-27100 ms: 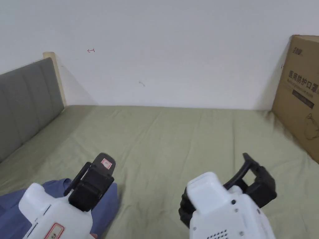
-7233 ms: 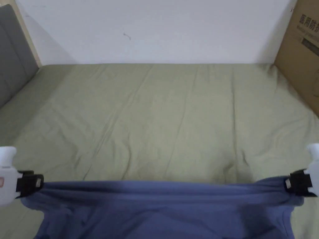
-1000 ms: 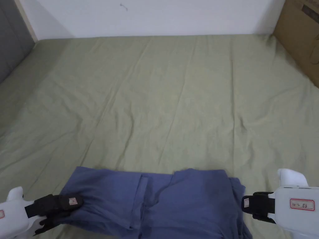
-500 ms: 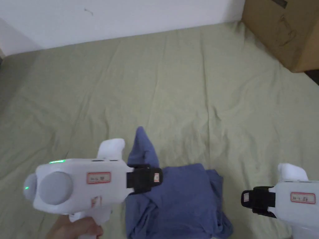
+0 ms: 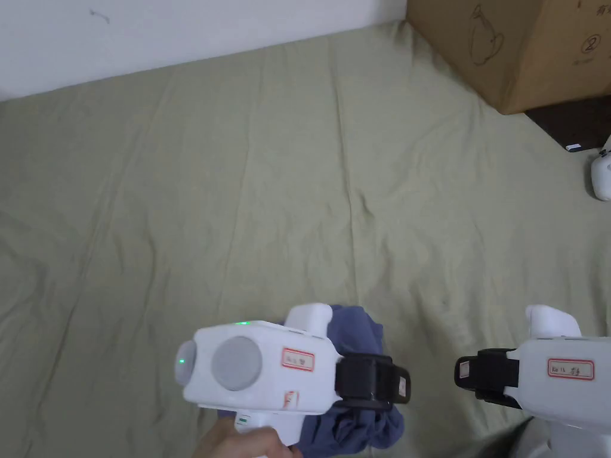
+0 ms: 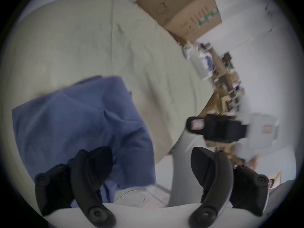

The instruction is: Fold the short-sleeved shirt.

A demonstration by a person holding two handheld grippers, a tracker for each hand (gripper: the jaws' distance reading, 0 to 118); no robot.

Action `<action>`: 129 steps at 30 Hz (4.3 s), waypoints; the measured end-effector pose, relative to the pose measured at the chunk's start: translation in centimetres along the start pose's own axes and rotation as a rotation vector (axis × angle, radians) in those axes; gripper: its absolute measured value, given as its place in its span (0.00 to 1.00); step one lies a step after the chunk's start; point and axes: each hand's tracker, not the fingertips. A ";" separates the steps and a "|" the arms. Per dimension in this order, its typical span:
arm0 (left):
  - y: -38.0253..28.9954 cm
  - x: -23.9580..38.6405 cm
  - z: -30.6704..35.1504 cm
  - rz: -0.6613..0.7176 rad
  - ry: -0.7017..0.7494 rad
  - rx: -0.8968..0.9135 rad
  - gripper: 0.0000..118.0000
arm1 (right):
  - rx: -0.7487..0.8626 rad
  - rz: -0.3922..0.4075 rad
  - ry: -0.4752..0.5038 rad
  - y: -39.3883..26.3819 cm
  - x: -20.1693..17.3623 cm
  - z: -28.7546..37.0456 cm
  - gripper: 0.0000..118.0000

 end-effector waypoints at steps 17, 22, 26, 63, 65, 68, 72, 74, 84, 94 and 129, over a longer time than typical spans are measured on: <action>-1.8 -2.0 -3.7 0.113 0.023 -0.049 0.06 | -0.008 -0.016 0.008 -0.4 0.2 -0.5 0.00; -2.9 0.8 -6.8 0.055 0.079 -0.079 0.06 | -0.006 -0.016 -0.013 -0.4 0.3 0.1 0.00; -2.7 2.1 -5.6 -0.017 0.055 -0.090 0.06 | -0.008 0.000 -0.017 -0.3 -0.4 0.1 0.00; -3.1 -17.7 1.4 0.447 -0.406 0.091 0.50 | -0.199 0.366 -0.109 -1.5 -12.8 -12.2 0.00; -3.2 -18.4 1.0 0.501 -0.257 0.044 0.15 | -0.182 0.361 -0.110 -1.4 -13.0 -11.7 0.00; -3.5 -18.9 3.8 0.470 -0.308 0.088 0.15 | -0.066 0.347 -0.065 -1.5 -14.0 -9.5 0.00; -4.0 -20.7 10.9 0.357 -0.131 0.088 0.15 | 0.080 0.366 -0.009 -1.2 -16.2 -6.4 0.00; -4.2 -23.1 16.2 0.331 0.009 0.091 0.15 | 0.121 0.447 -0.040 -1.3 -17.8 -5.7 0.00; -6.4 -37.2 35.1 0.314 0.782 -0.090 0.15 | 0.053 0.464 -0.053 -2.4 -19.4 -6.9 0.00; -8.2 -38.2 36.7 0.203 1.179 -0.116 0.78 | 0.006 0.460 -0.097 -2.7 -18.6 -7.4 0.00; -10.4 8.9 33.5 -0.124 0.831 1.109 0.59 | 0.668 0.586 0.084 -1.4 -26.3 9.1 0.39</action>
